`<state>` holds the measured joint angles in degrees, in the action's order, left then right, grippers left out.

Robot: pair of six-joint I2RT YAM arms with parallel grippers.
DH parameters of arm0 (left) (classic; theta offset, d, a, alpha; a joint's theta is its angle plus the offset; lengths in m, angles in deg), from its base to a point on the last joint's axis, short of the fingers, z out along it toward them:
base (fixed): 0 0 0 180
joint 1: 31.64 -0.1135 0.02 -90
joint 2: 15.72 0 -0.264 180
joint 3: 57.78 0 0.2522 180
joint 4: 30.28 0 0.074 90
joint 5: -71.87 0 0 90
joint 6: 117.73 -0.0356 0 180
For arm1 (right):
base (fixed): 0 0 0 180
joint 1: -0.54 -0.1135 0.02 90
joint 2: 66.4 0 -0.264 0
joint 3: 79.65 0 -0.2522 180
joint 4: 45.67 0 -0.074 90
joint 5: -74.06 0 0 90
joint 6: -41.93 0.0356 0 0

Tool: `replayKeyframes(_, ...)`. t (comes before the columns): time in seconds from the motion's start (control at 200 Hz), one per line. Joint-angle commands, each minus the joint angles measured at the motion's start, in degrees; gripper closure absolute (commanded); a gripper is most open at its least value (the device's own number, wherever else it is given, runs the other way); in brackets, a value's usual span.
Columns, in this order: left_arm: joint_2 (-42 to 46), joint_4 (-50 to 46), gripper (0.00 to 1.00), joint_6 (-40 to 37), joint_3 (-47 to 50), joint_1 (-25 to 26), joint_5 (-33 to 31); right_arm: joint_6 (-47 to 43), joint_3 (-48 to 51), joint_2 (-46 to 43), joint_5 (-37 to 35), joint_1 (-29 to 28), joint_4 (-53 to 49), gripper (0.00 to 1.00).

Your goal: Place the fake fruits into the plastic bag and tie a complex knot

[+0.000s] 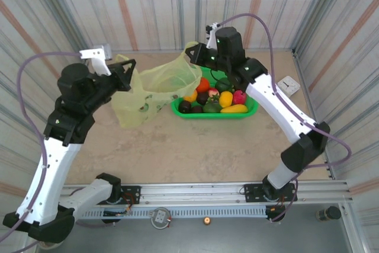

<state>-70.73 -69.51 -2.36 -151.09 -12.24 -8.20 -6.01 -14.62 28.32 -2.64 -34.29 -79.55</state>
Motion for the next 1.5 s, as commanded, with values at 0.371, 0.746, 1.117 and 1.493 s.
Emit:
replayKeyframes(0.371,-10.43,-3.79,1.0,-3.18,-1.73,-7.36,19.97,-5.05,-11.11,14.05,10.55,3.16,-8.38,0.47)
replayKeyframes(0.746,-13.54,3.41,1.0,1.99,3.01,-7.37,24.43,-16.43,-1.04,4.56,2.7,11.89,-17.66,0.27)
replayKeyframes(1.117,-14.01,0.44,1.0,-2.63,-0.76,-7.36,26.41,-25.88,-1.69,16.41,-2.25,11.37,-26.42,0.26)
replayKeyframes(1.493,-12.73,-2.12,1.0,-5.72,-1.31,-7.36,28.19,-26.69,-13.23,33.22,-9.57,8.87,-24.93,0.12)
